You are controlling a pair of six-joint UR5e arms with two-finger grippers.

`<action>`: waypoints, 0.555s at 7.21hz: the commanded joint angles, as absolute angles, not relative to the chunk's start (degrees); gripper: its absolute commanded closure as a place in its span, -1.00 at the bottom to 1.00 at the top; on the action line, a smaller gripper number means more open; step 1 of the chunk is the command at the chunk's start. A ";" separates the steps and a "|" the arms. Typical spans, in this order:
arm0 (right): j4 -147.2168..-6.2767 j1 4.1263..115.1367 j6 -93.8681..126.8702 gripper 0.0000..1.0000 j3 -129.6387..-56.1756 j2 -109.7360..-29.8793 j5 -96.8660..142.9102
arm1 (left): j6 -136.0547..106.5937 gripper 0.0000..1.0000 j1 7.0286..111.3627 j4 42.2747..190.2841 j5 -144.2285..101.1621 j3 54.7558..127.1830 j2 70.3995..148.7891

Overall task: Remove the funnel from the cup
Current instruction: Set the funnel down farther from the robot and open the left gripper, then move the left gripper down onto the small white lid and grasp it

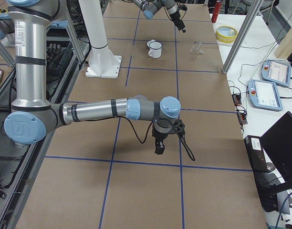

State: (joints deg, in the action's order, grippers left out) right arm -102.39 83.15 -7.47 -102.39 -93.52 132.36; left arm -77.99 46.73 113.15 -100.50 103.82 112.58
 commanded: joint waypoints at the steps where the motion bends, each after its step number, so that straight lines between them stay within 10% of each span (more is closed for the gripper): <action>1: -102.39 83.14 -7.47 -1.00 -102.39 -93.52 132.36 | -59.45 -1.00 47.89 107.93 -111.76 111.44 105.32; 4: -102.39 83.14 -7.47 -1.00 -102.39 -93.43 132.36 | -61.15 -1.00 41.26 104.69 -111.19 114.45 96.77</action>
State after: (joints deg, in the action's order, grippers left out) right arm -102.39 83.15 -7.47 -102.39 -93.50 132.36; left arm -59.83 45.06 105.96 -111.39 114.58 98.48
